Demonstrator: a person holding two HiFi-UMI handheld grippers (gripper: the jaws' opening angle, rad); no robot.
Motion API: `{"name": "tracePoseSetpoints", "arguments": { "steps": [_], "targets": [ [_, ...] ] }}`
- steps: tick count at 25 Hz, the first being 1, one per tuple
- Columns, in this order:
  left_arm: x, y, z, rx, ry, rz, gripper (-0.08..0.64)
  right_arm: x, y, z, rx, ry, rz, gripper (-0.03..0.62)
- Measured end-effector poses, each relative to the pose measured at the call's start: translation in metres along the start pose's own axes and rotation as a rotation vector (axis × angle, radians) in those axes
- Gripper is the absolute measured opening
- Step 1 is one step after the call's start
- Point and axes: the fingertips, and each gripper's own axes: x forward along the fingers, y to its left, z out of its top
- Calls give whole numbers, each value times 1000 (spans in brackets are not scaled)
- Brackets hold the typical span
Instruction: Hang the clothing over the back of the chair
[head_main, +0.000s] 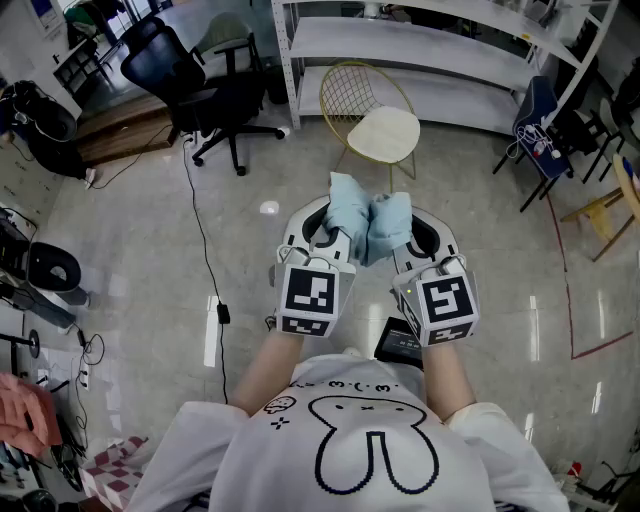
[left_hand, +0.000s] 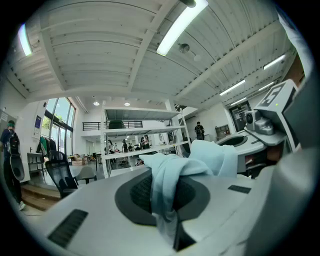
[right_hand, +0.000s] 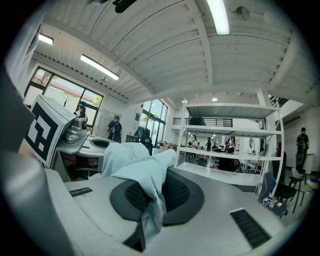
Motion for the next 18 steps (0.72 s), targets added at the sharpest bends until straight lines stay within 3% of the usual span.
{"name": "tracePoseSetpoints", "arguments": {
  "steps": [8,18],
  "targets": [
    [11,21,-4,-18,-9,-1,37,22,6,1,15,-11,31,37],
    [46,86,-11,-56,3,-23,37,89,10,6,30,20,30,37]
  ]
}}
